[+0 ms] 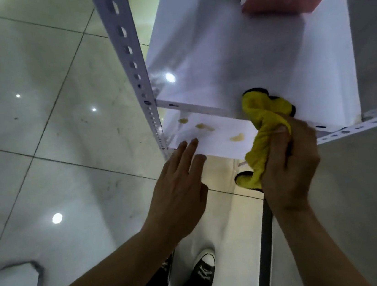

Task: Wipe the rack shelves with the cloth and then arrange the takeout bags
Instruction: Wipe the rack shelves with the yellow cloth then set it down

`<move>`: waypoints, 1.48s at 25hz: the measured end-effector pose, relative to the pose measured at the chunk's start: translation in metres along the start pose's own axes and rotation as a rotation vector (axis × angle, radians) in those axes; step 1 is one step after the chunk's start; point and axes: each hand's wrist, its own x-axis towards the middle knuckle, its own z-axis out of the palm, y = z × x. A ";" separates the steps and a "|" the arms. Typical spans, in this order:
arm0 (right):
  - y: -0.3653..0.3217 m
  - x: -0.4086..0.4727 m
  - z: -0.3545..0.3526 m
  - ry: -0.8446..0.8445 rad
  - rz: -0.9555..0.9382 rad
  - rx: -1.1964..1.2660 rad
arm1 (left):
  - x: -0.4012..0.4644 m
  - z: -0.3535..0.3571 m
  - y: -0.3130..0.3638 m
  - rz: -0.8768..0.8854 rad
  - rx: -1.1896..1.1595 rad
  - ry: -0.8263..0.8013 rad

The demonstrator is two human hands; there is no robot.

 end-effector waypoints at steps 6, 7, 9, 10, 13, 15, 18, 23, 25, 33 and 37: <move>0.022 -0.033 -0.003 0.047 0.239 0.104 | 0.000 0.024 -0.010 0.010 0.037 -0.069; 0.024 -0.038 0.001 0.056 0.295 0.171 | -0.002 0.027 -0.013 0.010 0.040 -0.071; 0.034 -0.051 0.013 0.079 0.400 0.276 | -0.009 0.037 -0.019 0.003 0.037 -0.064; 0.043 -0.061 0.020 0.096 0.470 0.297 | -0.013 0.044 -0.024 0.000 0.033 -0.059; 0.081 -0.091 0.044 0.145 0.641 0.292 | -0.021 0.074 -0.038 -0.011 0.033 -0.038; 0.107 -0.100 0.058 0.162 0.649 0.297 | -0.022 0.100 -0.049 -0.019 0.049 -0.034; 0.148 -0.093 0.076 0.183 0.589 0.268 | -0.008 0.136 -0.062 -0.030 0.057 -0.050; 0.210 -0.070 0.111 0.124 0.363 0.150 | 0.036 0.189 -0.096 0.020 0.173 -0.104; 0.239 -0.057 0.126 0.086 0.194 0.044 | 0.056 0.205 -0.117 0.061 0.245 -0.140; 0.305 -0.088 0.184 -0.355 0.056 -0.456 | 0.112 0.227 -0.170 0.131 0.395 -0.131; 0.280 -0.088 0.219 -0.484 -0.116 -0.336 | 0.112 0.219 -0.181 0.189 0.307 -0.107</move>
